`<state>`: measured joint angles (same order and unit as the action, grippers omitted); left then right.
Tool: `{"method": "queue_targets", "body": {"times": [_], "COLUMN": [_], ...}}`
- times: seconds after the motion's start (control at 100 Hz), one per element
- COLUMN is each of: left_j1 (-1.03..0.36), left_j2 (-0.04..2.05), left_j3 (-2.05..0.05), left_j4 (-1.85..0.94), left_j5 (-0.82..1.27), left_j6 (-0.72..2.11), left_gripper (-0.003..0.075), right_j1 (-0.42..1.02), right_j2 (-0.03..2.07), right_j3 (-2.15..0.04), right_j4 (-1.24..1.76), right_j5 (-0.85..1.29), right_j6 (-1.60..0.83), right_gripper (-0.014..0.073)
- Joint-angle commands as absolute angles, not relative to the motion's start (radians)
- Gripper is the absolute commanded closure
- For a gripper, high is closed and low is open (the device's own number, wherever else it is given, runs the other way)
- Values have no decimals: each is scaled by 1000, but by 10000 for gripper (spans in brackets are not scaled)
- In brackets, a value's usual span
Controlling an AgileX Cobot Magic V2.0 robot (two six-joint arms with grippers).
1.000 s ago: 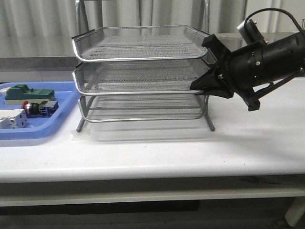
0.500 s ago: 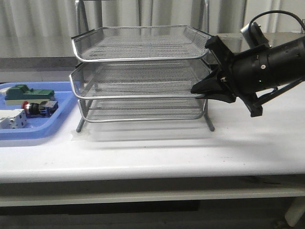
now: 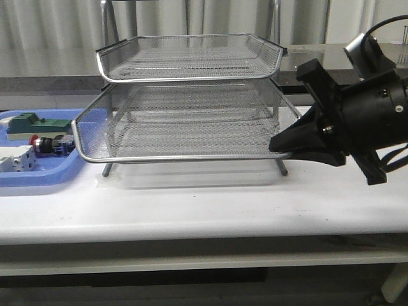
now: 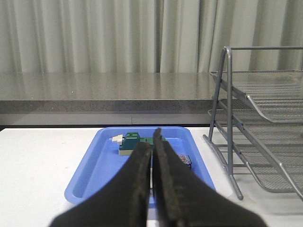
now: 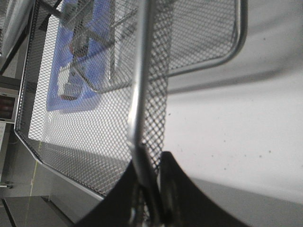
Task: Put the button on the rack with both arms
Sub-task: 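Pull the middle mesh tier out toward the robot with the right gripper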
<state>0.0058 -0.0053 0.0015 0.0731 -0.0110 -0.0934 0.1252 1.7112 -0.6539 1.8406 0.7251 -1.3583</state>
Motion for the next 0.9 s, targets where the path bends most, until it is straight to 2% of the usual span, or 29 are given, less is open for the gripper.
{"method": "queue_targets", "body": {"times": [0.0, 0.11, 0.31, 0.39, 0.7, 0.89], "left_j1": [4, 4, 4, 4, 4, 4], "left_j2": [-39, -39, -39, -39, -39, -39], "left_j3": [48, 48, 48, 48, 48, 48], "left_j4": [67, 67, 67, 67, 67, 67], "left_j5": [-91, -91, -91, -91, -91, -91], "left_j6": [-101, -101, -101, -101, -101, -101], "left_gripper": [716, 716, 716, 716, 716, 716], "right_j1": [127, 127, 127, 127, 127, 127], "right_j2": [1654, 1636, 1613, 1594, 1469, 1356], "right_j3": [-618, -602, -602, -602, -599, -598], "right_j4": [1887, 1910, 1919, 1920, 1889, 1756], "right_j5": [725, 710, 719, 719, 663, 573], "right_j6": [-1413, -1414, -1414, -1414, -1422, -1347], "right_gripper": [628, 580, 306, 235, 230, 230]}}
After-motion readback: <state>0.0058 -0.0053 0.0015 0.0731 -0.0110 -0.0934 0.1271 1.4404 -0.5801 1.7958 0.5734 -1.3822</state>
